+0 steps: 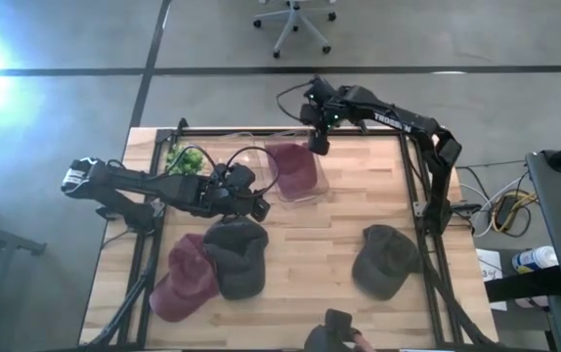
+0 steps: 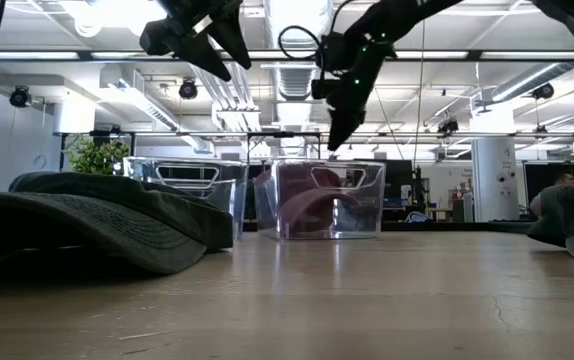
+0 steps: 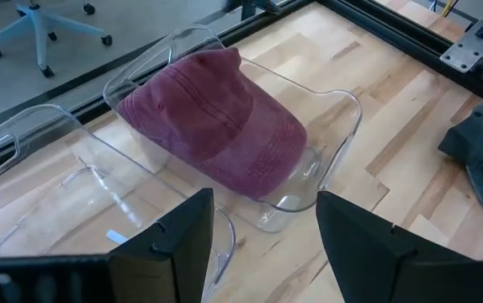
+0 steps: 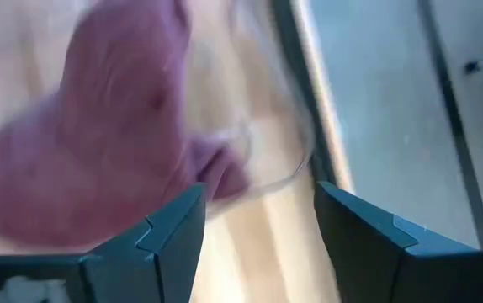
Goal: Pick & Place hat
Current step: Put the right red cap into the right transparent bin
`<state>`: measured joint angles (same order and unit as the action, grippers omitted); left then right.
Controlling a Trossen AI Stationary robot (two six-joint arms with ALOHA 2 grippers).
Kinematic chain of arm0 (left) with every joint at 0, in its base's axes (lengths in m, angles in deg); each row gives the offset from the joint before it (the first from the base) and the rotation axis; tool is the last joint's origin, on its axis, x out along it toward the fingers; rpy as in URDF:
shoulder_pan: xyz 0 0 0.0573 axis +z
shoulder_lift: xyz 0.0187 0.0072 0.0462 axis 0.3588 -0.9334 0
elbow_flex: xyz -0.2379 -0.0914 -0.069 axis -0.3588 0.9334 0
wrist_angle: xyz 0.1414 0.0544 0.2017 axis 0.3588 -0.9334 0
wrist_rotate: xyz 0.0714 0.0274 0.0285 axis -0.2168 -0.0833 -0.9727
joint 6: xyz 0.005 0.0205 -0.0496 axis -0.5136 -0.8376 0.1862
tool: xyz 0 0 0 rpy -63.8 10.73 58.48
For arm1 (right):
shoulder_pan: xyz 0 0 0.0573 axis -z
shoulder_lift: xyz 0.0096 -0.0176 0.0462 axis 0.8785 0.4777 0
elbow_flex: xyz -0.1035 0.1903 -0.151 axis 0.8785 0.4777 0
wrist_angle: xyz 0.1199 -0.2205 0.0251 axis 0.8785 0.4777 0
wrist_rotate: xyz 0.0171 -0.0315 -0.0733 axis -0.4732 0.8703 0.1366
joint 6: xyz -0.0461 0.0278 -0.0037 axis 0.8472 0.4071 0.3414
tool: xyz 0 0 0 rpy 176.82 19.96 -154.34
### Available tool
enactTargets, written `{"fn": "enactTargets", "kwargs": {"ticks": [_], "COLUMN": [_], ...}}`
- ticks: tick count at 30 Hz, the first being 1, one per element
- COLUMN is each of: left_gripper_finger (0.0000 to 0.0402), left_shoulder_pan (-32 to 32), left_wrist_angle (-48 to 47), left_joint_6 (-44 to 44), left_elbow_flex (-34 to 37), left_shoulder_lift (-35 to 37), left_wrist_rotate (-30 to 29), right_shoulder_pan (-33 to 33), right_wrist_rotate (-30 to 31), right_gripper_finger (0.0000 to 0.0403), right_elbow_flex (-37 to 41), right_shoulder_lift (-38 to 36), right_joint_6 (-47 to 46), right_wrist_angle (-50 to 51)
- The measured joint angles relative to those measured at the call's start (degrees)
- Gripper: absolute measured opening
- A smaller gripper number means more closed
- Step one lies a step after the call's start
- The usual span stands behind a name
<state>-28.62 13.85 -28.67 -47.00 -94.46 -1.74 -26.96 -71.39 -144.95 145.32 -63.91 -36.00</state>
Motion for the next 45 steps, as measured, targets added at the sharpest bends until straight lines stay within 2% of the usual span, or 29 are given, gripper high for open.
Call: {"fn": "enactTargets", "kwargs": {"ticks": [7, 15, 21, 28, 39, 45], "left_gripper_finger": [0.0206, 0.0206, 0.0206, 0.0206, 0.0206, 0.0206], "left_shoulder_pan": [-0.52, -2.78, -3.49, -3.44, -3.41, -3.41], "left_wrist_angle": [1.40, 1.28, 1.07, 0.54, 0.57, 0.62], "left_joint_6": [-0.28, 1.39, 2.10, 1.44, 0.69, 0.22], "left_elbow_flex": [0.00, 0.00, 0.00, 0.21, 0.21, 0.21], "left_shoulder_lift": [0.08, 0.28, 0.28, 0.28, 0.28, 0.28], "left_wrist_rotate": [0.28, 0.32, 0.26, -0.14, -0.68, -0.66], "right_shoulder_pan": [-2.50, -3.54, -3.76, -4.47, -7.34, -8.76], "right_wrist_rotate": [-1.87, -1.43, -3.08, -11.58, -14.24, -14.83], "right_gripper_finger": [0.0219, 0.0219, 0.0219, 0.0219, 0.0219, 0.0219], "right_elbow_flex": [0.06, 0.20, 0.22, 0.22, 0.55, 2.08], "right_shoulder_lift": [3.99, 11.26, 13.34, 11.91, 10.81, 10.92], "right_joint_6": [-2.76, -3.11, -4.44, -4.43, -4.05, -4.47], "right_wrist_angle": [-13.74, -16.44, -8.85, -2.37, 4.53, 4.71]}}
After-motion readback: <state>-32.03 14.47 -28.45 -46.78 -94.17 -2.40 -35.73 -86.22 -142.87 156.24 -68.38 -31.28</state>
